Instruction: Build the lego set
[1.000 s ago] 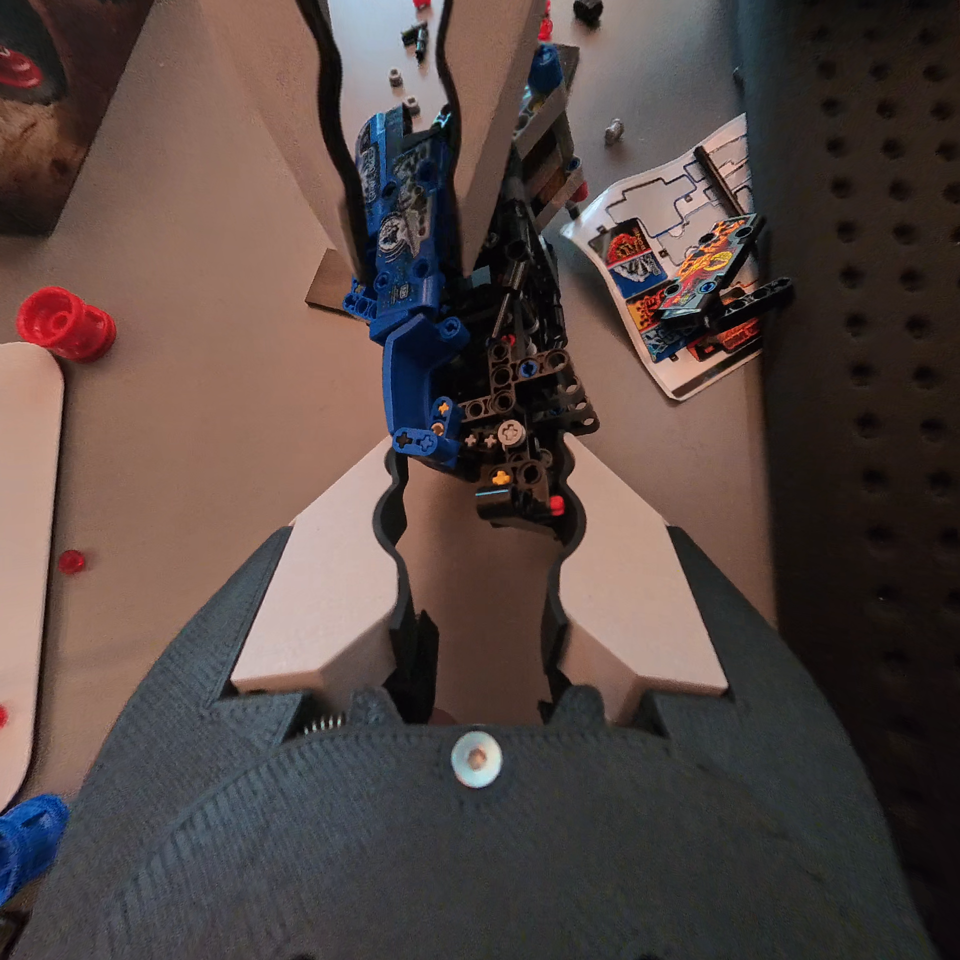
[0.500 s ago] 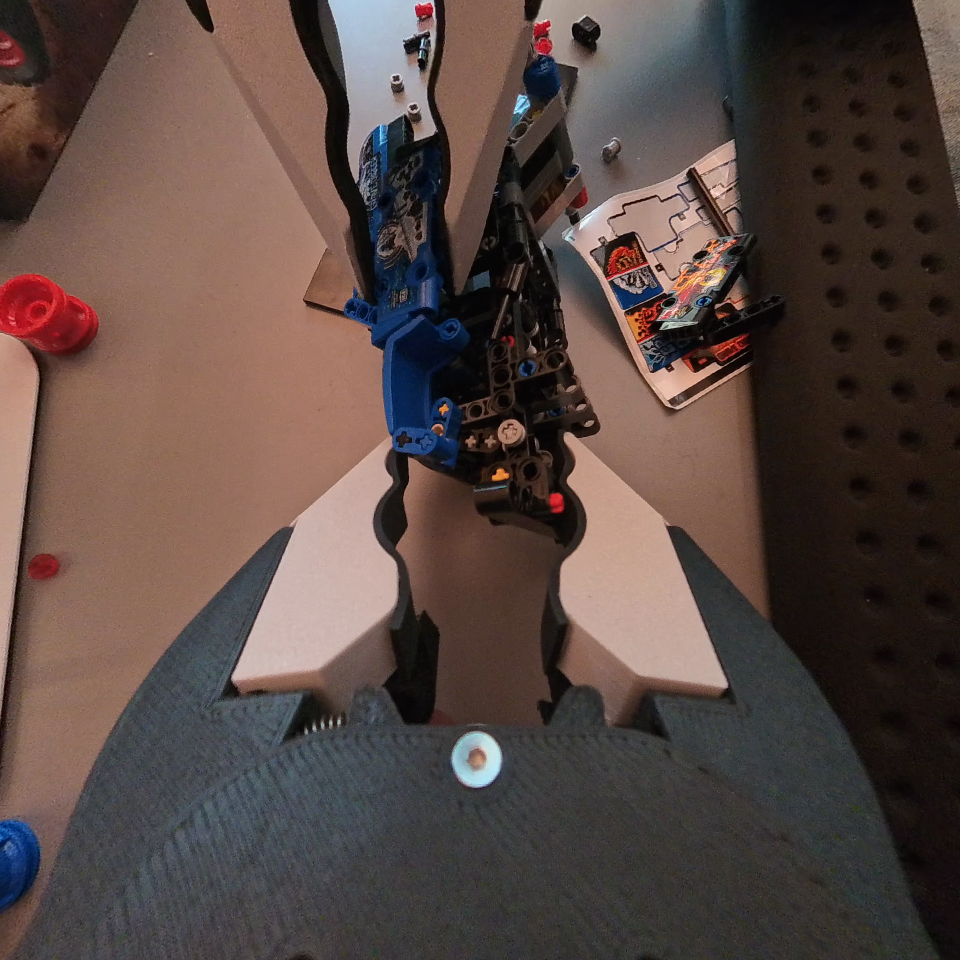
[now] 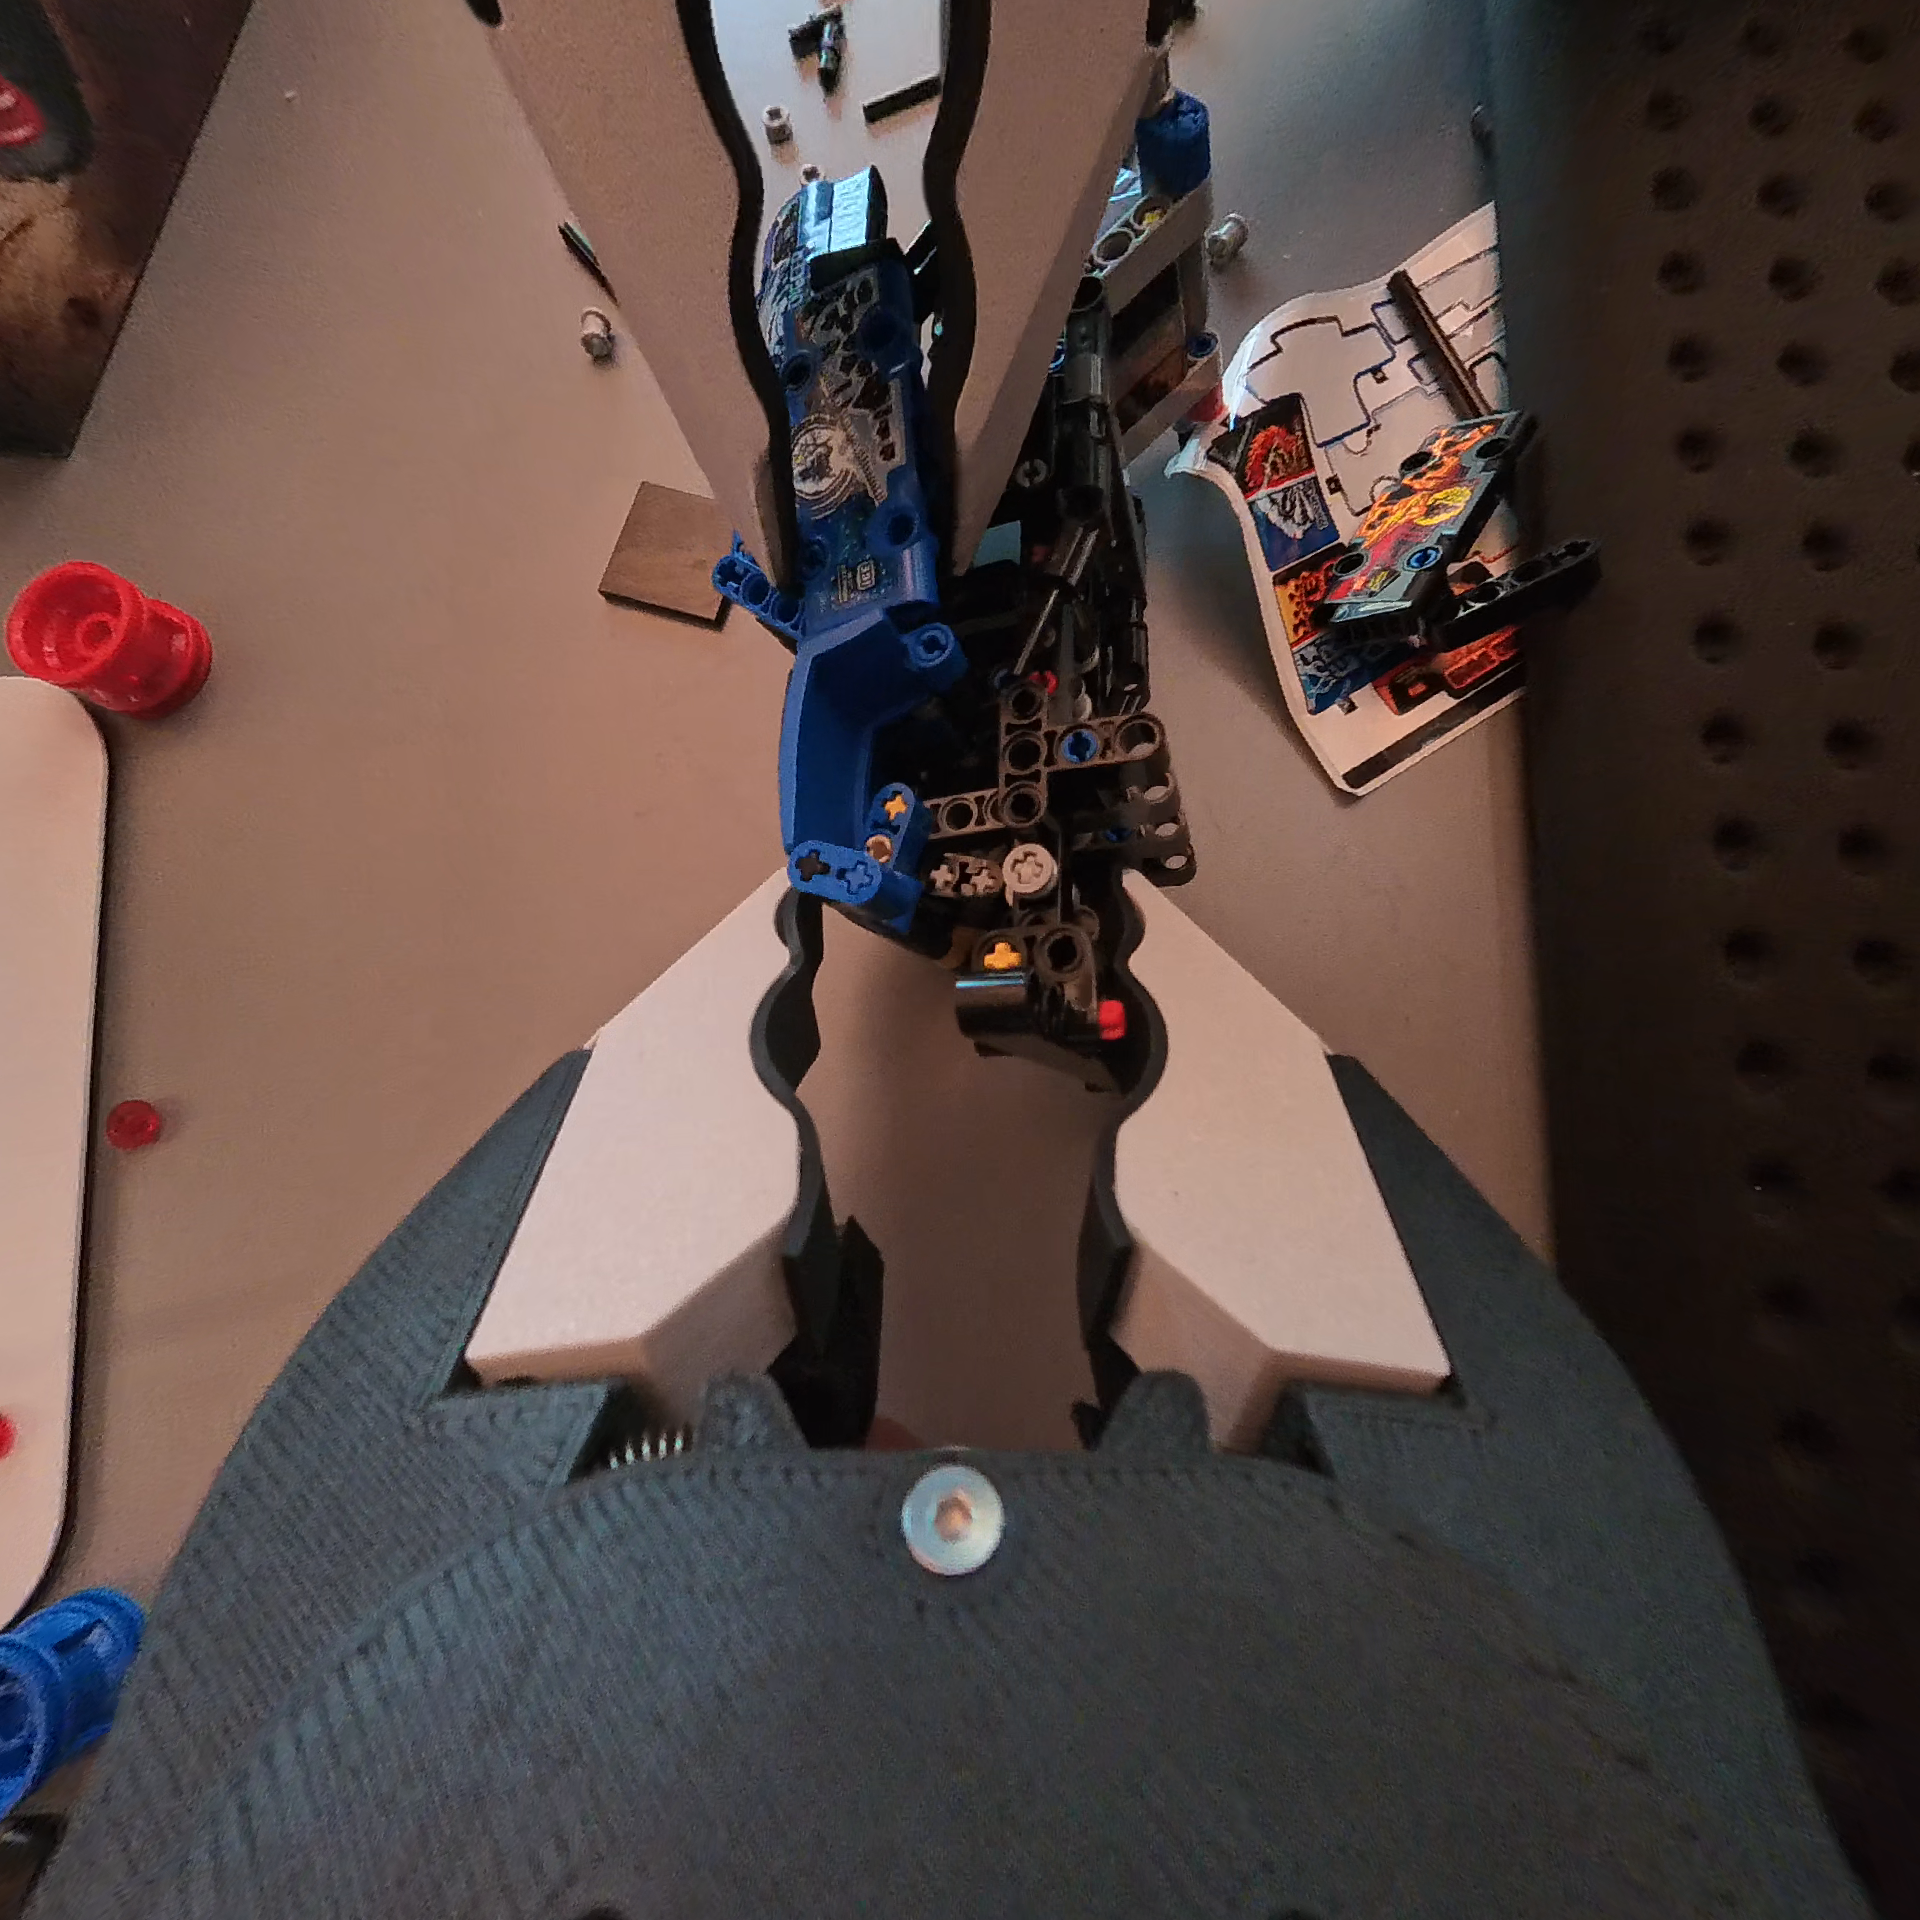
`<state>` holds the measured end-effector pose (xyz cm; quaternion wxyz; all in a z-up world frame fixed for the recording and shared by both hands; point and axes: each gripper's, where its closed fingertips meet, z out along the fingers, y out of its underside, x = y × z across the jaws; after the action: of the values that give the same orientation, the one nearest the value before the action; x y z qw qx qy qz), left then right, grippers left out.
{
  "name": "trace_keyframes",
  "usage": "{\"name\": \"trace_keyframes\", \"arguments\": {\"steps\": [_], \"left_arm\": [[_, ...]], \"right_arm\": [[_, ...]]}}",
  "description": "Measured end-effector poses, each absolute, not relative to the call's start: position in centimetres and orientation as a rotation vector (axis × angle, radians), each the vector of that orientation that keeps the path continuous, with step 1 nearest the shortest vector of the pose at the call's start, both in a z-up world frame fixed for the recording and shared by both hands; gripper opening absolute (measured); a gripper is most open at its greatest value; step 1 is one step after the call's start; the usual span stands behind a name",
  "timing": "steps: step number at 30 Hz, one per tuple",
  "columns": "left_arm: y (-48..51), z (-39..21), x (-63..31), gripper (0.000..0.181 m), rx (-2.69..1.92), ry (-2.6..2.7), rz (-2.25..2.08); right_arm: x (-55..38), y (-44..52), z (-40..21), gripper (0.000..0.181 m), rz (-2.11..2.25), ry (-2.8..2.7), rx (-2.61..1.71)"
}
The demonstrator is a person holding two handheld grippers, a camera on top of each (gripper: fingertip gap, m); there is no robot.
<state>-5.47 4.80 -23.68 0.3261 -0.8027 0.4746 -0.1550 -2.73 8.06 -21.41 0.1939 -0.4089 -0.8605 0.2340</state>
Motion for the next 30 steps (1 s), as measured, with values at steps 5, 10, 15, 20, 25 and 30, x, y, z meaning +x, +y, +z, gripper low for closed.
{"name": "trace_keyframes", "arguments": {"steps": [5, 10, 15, 20, 25, 30], "left_arm": [[5.1, -23.7, -5.3, 0.053, -2.088, 1.236, -0.386], [5.1, -23.7, -5.4, 0.053, -2.091, 1.230, -0.376], [5.1, -23.7, -5.4, 0.053, -2.099, 1.223, -0.371], [5.0, -23.7, -5.4, 0.053, -2.096, 1.237, -0.348], [4.9, -23.6, -5.2, 0.053, -2.080, 1.240, -0.337], [4.7, -23.6, -4.8, 0.053, -2.068, 1.262, -0.325]], "right_arm": [[-2.4, 8.9, -20.5, 0.024, 0.671, -2.369, -1.231], [-2.0, 8.7, -20.4, 0.017, 0.707, -2.380, -1.238], [-1.9, 8.1, -20.4, 0.009, 0.699, -2.380, -1.205], [-1.8, 7.7, -20.5, 0.008, 0.744, -2.354, -1.205], [-1.9, 8.5, -18.9, 0.005, 0.802, -2.291, -1.266], [-2.2, 9.8, -19.8, 0.011, 0.775, -2.288, -1.380]]}}
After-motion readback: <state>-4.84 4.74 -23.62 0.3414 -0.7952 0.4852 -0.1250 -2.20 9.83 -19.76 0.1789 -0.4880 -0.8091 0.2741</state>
